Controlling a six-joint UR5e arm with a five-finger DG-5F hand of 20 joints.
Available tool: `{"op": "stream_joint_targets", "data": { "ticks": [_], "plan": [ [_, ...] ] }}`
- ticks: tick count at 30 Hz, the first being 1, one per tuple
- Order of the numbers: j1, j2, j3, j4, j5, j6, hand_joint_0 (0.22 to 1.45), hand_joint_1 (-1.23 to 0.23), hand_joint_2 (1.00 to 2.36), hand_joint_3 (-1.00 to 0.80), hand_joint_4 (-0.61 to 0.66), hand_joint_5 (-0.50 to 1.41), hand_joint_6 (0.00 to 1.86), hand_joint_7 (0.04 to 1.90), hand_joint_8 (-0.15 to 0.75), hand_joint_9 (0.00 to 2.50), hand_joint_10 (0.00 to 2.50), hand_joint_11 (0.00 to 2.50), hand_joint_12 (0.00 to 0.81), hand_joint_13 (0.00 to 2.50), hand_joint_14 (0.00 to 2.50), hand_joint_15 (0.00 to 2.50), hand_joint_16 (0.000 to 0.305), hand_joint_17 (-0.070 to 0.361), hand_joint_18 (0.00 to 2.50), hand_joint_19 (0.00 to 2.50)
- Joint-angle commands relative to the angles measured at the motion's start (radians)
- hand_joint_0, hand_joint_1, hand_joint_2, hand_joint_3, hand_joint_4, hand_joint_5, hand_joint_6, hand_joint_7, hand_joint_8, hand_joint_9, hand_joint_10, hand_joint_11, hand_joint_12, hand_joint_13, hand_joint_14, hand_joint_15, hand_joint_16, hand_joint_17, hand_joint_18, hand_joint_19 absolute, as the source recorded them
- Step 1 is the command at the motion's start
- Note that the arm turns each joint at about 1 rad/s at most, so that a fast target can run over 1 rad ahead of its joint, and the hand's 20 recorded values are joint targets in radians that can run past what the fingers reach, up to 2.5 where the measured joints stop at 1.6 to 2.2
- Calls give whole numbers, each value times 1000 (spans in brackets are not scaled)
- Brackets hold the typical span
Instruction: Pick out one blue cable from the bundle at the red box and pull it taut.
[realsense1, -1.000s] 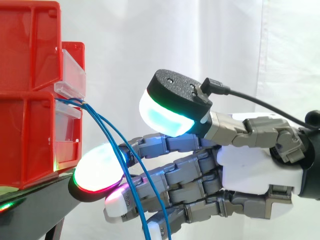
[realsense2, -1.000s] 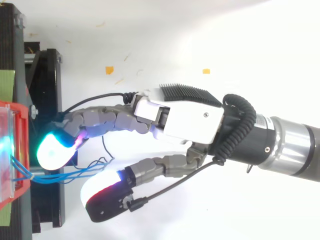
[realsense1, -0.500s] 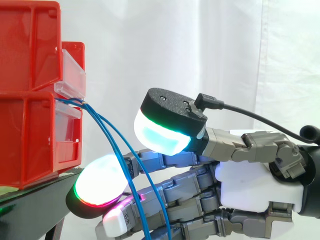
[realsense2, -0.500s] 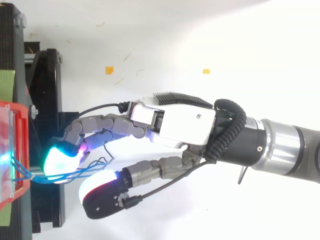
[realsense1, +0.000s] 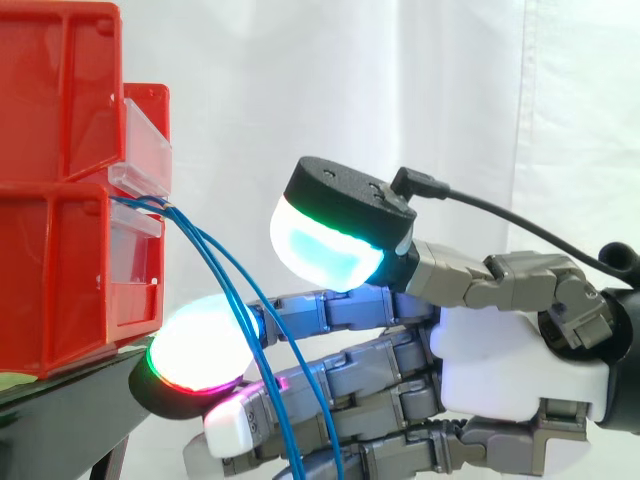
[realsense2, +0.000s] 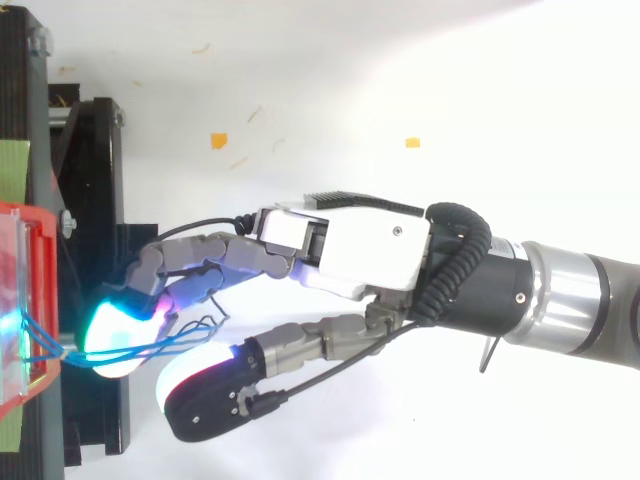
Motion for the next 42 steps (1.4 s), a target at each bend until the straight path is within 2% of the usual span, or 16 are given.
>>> {"op": "stream_joint_targets", "data": {
  "ticks": [1, 8, 21, 31, 42],
  "plan": [
    [0, 1, 17, -9, 0, 3, 577, -523, 1006, -446, 219, -167, 503, 1047, 280, 571, 22, 636, 308, 358, 11, 271, 41, 92, 432, 730],
    [-2, -1, 37, -30, 0, 3, 595, -522, 1010, -398, 216, -161, 502, 1077, 276, 579, 22, 646, 308, 365, 11, 274, 41, 92, 434, 741],
    [0, 1, 39, -32, 0, 3, 633, -549, 1019, -284, 170, -130, 500, 1258, 282, 628, 23, 671, 307, 392, 13, 276, 41, 91, 470, 738],
    [-2, 1, 50, -32, -11, 3, 641, -556, 1020, -236, 161, -137, 612, 1121, 292, 716, 23, 712, 314, 454, 11, 278, 42, 94, 547, 745],
    [-6, -1, 57, -38, -16, 3, 620, -481, 1021, -197, 165, -149, 750, 994, 312, 794, 24, 743, 326, 499, 13, 302, 43, 98, 592, 759]
  ]
}}
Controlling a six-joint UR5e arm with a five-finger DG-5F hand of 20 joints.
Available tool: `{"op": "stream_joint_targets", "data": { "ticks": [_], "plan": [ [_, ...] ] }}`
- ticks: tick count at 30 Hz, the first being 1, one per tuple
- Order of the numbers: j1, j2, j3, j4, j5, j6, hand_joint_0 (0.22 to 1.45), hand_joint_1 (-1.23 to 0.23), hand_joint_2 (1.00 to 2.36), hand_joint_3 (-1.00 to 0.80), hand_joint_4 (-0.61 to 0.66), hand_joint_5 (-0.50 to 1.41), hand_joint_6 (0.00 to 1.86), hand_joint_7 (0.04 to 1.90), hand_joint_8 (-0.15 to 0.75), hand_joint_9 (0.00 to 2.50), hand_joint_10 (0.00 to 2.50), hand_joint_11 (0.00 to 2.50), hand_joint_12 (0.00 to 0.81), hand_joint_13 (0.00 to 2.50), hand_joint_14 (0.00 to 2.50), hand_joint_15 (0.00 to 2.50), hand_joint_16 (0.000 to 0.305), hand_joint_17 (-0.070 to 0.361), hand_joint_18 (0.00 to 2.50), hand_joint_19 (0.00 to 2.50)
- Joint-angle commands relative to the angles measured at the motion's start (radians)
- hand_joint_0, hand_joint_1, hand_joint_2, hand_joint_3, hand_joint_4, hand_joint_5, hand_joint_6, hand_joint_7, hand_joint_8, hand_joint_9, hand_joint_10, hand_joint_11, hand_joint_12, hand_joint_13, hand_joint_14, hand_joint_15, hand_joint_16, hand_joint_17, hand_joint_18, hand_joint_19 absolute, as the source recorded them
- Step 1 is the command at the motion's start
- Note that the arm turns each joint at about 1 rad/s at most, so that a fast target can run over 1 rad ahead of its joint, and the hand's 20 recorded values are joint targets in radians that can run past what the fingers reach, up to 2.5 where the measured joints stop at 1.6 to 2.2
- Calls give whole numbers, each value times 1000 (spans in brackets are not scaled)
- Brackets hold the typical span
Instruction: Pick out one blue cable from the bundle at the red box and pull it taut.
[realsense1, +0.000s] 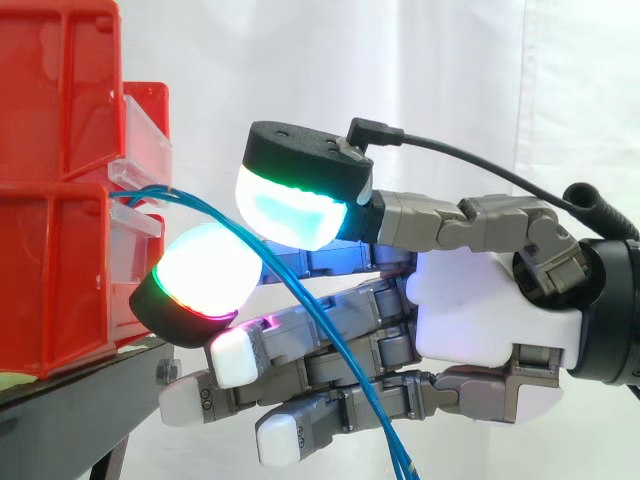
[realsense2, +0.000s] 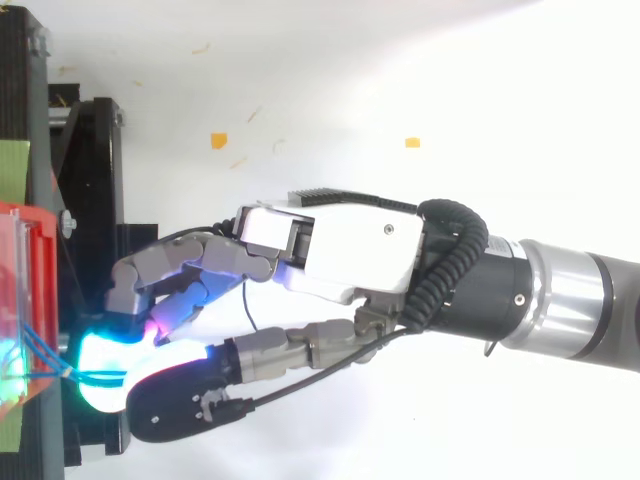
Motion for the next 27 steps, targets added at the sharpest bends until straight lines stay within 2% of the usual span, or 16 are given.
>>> {"op": "stream_joint_targets", "data": {
  "ticks": [1, 8, 17, 19, 22, 27],
  "plan": [
    [-1, 0, 0, -3, -6, 0, 620, -477, 1021, -178, 173, -151, 772, 986, 314, 802, 26, 756, 328, 504, 12, 301, 44, 98, 596, 749],
    [-3, 0, 2, -3, -12, 8, 616, -487, 1020, -77, 197, -159, 850, 972, 332, 851, 26, 789, 341, 526, 12, 301, 47, 105, 638, 742],
    [-6, 0, 2, -15, -26, 25, 609, -520, 1020, -54, 218, -161, 875, 985, 337, 890, 26, 847, 344, 543, 12, 312, 47, 107, 655, 755],
    [-6, -1, 2, -18, -28, 28, 588, -639, 1024, -85, 193, -170, 888, 1011, 325, 881, 28, 898, 333, 537, 13, 334, 45, 100, 639, 773],
    [-6, -1, 2, -21, -31, 29, 590, -663, 1023, -148, 199, -174, 910, 981, 324, 900, 29, 948, 336, 552, 15, 338, 45, 101, 650, 777],
    [-7, 0, 2, -21, -35, 29, 590, -584, 1014, -349, 192, -162, 921, 958, 322, 970, 28, 969, 334, 568, 13, 344, 44, 100, 673, 784]
  ]
}}
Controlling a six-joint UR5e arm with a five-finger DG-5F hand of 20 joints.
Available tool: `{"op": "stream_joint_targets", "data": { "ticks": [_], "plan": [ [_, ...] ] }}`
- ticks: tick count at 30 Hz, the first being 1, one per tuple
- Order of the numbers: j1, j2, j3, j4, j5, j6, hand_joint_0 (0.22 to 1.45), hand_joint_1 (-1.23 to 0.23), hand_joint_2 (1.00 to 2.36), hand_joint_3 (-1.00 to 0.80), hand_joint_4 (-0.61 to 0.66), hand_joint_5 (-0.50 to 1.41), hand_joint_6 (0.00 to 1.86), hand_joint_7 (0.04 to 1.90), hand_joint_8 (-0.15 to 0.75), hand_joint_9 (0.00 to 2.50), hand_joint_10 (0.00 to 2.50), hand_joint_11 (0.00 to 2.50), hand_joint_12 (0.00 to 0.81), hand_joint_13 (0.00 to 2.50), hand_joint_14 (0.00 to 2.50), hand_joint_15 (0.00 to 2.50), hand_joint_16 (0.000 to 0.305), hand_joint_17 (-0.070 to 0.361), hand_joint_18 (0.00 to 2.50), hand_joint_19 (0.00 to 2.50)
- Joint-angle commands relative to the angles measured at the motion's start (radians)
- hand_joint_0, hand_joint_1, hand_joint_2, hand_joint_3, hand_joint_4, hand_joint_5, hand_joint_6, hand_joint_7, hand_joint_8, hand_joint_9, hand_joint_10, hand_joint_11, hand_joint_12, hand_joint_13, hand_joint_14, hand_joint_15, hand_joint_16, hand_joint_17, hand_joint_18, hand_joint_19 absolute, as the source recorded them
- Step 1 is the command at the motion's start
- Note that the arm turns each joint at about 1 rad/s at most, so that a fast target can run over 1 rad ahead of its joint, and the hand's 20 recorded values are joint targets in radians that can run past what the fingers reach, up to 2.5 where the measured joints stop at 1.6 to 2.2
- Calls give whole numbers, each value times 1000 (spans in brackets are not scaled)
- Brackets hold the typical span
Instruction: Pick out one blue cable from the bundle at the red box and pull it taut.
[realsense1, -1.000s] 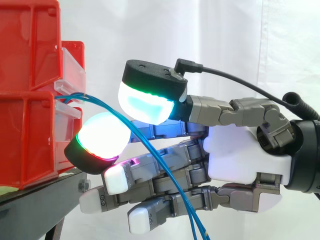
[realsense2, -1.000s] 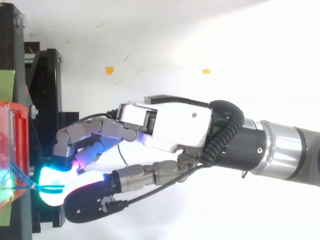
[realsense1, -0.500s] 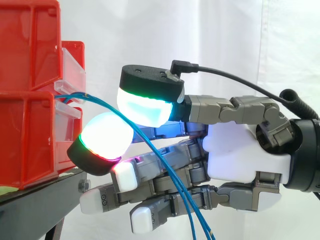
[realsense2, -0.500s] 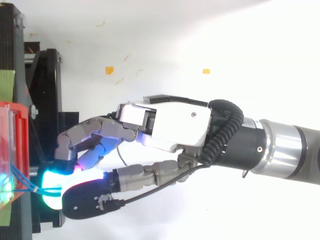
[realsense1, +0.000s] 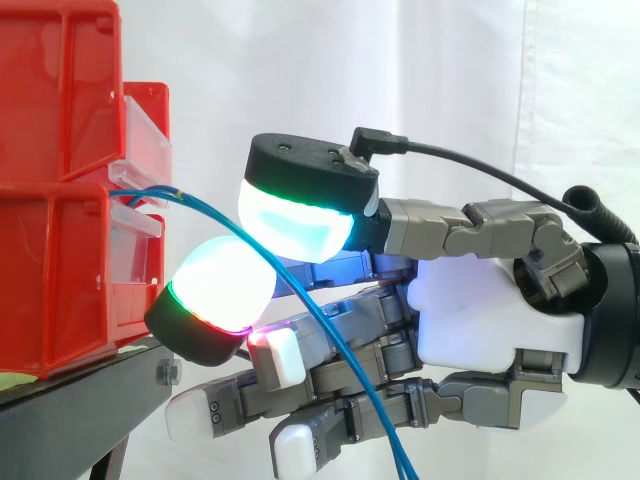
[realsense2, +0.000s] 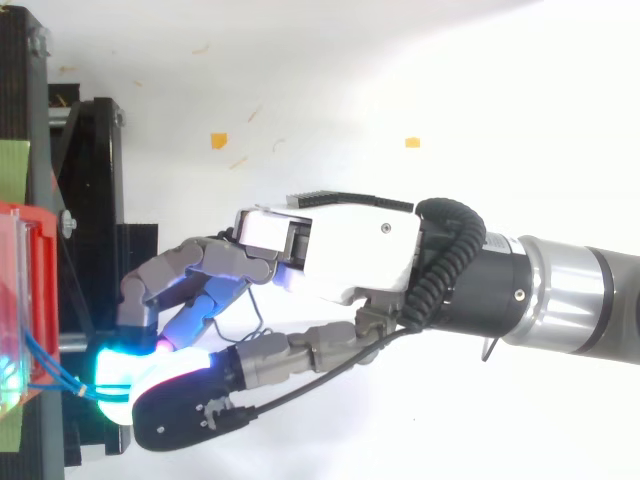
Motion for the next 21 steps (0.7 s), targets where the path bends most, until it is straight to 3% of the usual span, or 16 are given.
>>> {"op": "stream_joint_targets", "data": {
  "ticks": [1, 6, 14, 21],
  "plan": [
    [0, -1, 1, 0, -2, 1, 593, -565, 1012, -373, 192, -159, 921, 967, 319, 978, 29, 978, 332, 571, 13, 343, 44, 100, 679, 791],
    [0, 0, 1, 0, -2, 1, 603, -526, 1005, -449, 182, -146, 920, 989, 320, 1025, 29, 1011, 327, 586, 13, 340, 43, 96, 696, 792],
    [0, 0, 1, 0, -4, 1, 632, -671, 1018, -288, 150, -134, 929, 1025, 322, 1087, 30, 1066, 322, 617, 14, 351, 43, 97, 745, 805],
    [0, -1, 1, 0, -4, 1, 675, -811, 1024, -206, 73, -137, 934, 1164, 328, 1111, 31, 1121, 326, 669, 16, 367, 43, 98, 809, 816]
  ]
}}
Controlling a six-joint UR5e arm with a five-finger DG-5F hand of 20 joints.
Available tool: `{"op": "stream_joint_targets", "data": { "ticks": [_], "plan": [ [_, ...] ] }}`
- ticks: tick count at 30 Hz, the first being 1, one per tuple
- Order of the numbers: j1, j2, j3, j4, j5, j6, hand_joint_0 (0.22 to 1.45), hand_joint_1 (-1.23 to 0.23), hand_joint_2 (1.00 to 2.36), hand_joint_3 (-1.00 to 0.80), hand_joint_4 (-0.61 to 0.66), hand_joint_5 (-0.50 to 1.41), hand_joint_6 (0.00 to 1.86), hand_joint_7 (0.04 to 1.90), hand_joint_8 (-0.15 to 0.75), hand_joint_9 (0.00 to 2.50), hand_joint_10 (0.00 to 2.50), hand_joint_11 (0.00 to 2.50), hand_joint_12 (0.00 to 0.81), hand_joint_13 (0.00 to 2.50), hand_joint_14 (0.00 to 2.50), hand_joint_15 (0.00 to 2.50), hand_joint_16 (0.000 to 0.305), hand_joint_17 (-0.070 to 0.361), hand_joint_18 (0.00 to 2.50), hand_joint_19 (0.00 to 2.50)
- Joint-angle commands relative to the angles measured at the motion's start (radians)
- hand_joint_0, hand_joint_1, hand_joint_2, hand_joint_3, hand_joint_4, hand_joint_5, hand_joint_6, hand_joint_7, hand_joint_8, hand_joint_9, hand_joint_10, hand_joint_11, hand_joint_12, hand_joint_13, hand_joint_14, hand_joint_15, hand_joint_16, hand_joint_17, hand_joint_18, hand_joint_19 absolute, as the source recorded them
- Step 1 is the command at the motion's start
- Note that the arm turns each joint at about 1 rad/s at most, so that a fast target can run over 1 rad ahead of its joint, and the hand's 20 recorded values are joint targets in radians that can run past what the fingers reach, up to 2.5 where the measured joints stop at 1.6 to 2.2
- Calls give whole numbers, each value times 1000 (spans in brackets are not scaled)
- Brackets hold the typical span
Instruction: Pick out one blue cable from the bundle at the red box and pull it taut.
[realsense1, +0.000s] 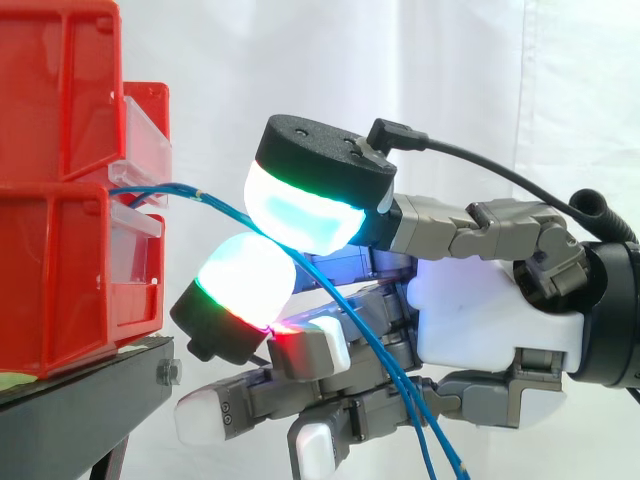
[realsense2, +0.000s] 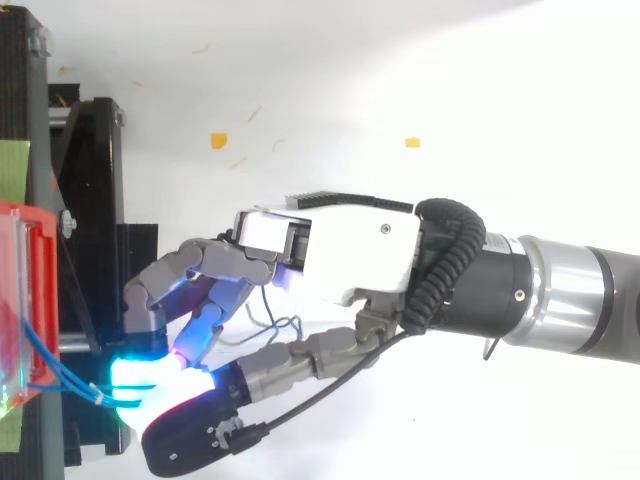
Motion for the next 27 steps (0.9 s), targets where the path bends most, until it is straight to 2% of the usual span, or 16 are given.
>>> {"op": "stream_joint_targets", "data": {
  "ticks": [1, 5, 7, 11, 15, 18, 19, 21, 24, 27],
  "plan": [
    [0, 1, 0, 0, 0, 0, 685, -822, 1023, -216, 55, -138, 934, 1196, 330, 1126, 32, 1133, 326, 683, 15, 383, 43, 97, 810, 814],
    [0, 1, 0, 0, 0, 0, 757, -855, 1013, -360, 10, -140, 938, 1332, 319, 1178, 31, 1159, 322, 739, 16, 403, 43, 97, 850, 828],
    [0, 1, 2, 0, 0, 0, 794, -867, 1000, -500, -54, -132, 946, 1419, 319, 1214, 32, 1162, 319, 791, 17, 434, 42, 95, 892, 827],
    [-2, 1, 2, 0, -3, 0, 783, -887, 1000, -500, -87, -126, 948, 1457, 309, 1235, 33, 1172, 314, 810, 18, 434, 42, 95, 918, 806],
    [-3, 1, 2, 0, -3, 0, 741, -908, 1000, -500, -71, -122, 949, 1411, 302, 1236, 32, 1187, 313, 810, 18, 437, 42, 95, 919, 805],
    [-5, 1, 2, 0, -5, 0, 678, -922, 1000, -500, -17, -120, 955, 1252, 302, 1236, 32, 1176, 312, 805, 19, 442, 42, 94, 911, 813],
    [-5, 1, 2, 0, -5, 0, 610, -948, 1000, -500, 37, -118, 953, 1124, 295, 1233, 34, 1182, 315, 804, 18, 447, 42, 96, 897, 816],
    [-5, 1, 2, 0, -5, 0, 541, -972, 1000, -500, 61, -121, 941, 1144, 304, 1220, 32, 1174, 325, 787, 18, 446, 44, 99, 897, 815],
    [-5, 1, 2, 0, -6, -1, 482, -925, 1000, -500, 76, -122, 939, 1101, 327, 1216, 30, 1186, 341, 781, 18, 431, 48, 108, 915, 797],
    [-6, 1, 5, 0, -9, 0, 434, -805, 1000, -500, 91, -123, 931, 1049, 343, 1218, 28, 1159, 364, 775, 17, 425, 53, 119, 937, 793]
  ]
}}
